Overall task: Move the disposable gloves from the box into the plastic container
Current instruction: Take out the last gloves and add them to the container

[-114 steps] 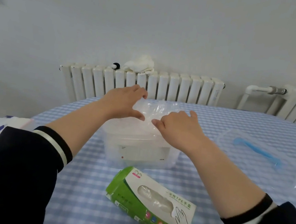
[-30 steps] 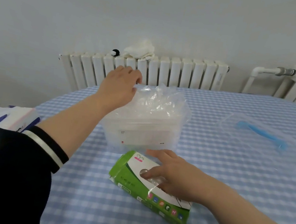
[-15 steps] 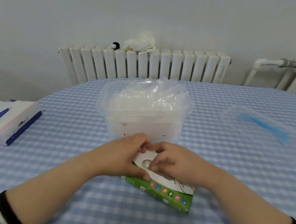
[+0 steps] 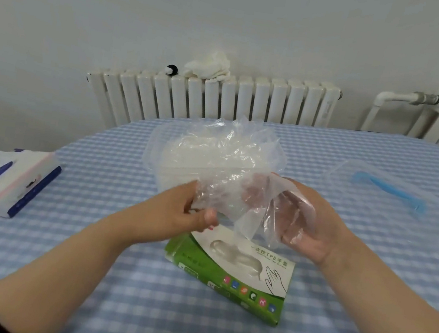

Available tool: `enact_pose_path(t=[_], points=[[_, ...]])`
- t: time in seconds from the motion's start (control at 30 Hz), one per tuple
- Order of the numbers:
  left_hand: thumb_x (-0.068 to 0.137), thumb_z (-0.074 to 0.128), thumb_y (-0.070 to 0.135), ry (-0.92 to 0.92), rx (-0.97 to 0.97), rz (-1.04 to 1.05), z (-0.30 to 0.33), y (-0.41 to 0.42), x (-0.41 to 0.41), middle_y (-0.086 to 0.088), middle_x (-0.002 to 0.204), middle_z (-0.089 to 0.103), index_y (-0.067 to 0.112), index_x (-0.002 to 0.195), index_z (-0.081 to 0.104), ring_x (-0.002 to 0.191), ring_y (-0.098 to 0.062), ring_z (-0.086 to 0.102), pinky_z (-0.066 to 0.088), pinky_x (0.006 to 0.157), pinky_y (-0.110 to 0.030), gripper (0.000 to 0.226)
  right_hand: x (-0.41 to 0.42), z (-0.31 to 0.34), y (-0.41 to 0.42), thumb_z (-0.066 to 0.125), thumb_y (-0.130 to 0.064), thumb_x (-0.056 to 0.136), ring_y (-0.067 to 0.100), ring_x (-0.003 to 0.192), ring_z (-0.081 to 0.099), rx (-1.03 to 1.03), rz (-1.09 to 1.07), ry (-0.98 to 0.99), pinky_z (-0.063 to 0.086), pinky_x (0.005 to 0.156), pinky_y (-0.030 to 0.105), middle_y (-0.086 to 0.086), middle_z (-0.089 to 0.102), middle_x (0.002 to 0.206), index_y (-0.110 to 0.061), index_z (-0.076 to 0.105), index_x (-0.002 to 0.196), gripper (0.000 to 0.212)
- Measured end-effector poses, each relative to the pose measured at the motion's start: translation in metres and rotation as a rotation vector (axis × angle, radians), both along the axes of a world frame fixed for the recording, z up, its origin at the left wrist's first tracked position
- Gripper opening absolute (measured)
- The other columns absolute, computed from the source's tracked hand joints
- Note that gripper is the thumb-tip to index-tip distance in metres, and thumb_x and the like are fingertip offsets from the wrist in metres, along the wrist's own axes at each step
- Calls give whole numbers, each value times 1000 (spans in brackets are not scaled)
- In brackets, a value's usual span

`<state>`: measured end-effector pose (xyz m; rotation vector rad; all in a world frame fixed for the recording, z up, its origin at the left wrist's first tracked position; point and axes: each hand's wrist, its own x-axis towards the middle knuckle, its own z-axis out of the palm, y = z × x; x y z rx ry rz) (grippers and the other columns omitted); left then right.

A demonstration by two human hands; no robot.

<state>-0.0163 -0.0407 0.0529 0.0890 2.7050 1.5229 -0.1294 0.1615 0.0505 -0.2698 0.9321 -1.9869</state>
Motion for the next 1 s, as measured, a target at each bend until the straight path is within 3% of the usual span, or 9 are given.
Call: enact_pose_path(t=[0.1,0.17,0.23,0.33,0.53,0.7,0.8,0.9,1.0], points=[[63,78,57,189,88,137,9,11,2,18,124,57,52,131,34,106,1,62,53,80,-16,81,3,1,-2,78,-15,68,23,73,70,23,39,16,59,61,32,15,69,92,2,70,97,35],[61,76,61,384,-165,237,13,14,3,23,135,40,65,131,22,113,4,51,47,86,-10,89,-1,-3,-3,73,-20,74,24,86,71,67,61,-8,61,69,34,17,68,109,0,63,111,42],[73,69,61,589,-422,180,19,13,0,23,137,34,59,132,36,123,3,40,38,94,-9,67,-2,-5,-4,59,-24,87,25,95,70,98,88,-9,59,72,32,18,66,120,-1,65,111,33],[85,60,44,761,-504,121,30,11,-15,19,116,57,40,99,63,112,-5,50,35,94,-10,15,-2,-7,-4,59,-21,87,23,78,73,89,130,-42,60,58,29,18,72,102,1,75,90,27],[94,64,19,450,-17,442,63,6,-60,17,63,68,21,76,66,57,1,61,53,63,-15,18,0,-6,-3,47,-38,94,20,65,73,62,203,-140,57,46,26,16,74,96,0,73,97,46],[97,59,30,273,-149,578,68,-26,-110,6,63,67,16,95,62,38,-5,50,40,42,-19,14,2,-7,-4,34,-49,98,22,57,71,186,186,-72,54,39,26,18,74,88,1,76,90,65],[100,48,28,155,-389,625,55,-41,-124,2,72,68,19,113,50,47,-12,51,38,46,-24,16,4,-3,-4,40,-41,99,20,60,70,385,230,236,54,46,24,16,74,83,-2,72,97,50],[103,37,21,87,-817,595,40,-49,-127,-5,75,61,13,126,41,57,-18,50,36,52,-31,25,10,-6,-5,58,-25,96,10,62,66,641,240,805,52,58,21,1,73,74,-12,68,96,16],[98,40,13,76,-1065,580,30,-53,-124,-9,95,57,8,132,38,81,-26,55,40,64,-35,34,16,-12,-6,66,-31,90,-2,67,57,853,314,1290,44,65,19,-15,63,73,-28,67,90,3]])
